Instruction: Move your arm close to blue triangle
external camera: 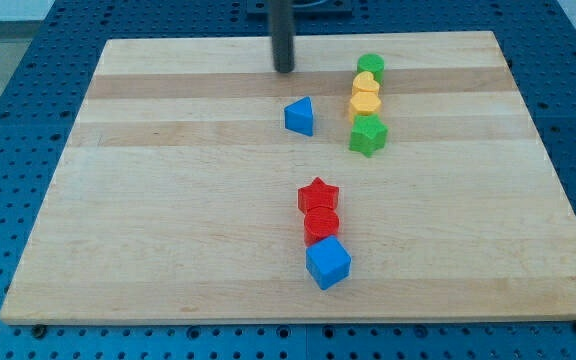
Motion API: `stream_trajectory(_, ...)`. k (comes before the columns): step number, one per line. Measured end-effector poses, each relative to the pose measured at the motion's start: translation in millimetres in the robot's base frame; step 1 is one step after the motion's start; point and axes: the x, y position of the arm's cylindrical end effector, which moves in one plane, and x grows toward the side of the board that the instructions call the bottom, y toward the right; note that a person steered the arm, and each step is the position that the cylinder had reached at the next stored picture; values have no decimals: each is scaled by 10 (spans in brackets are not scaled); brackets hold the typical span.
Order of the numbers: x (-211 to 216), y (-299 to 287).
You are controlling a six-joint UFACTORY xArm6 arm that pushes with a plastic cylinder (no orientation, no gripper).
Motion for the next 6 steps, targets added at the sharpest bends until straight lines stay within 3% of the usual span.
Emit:
stream_trajectory(2,7,139)
stream_trajectory(6,1032,24)
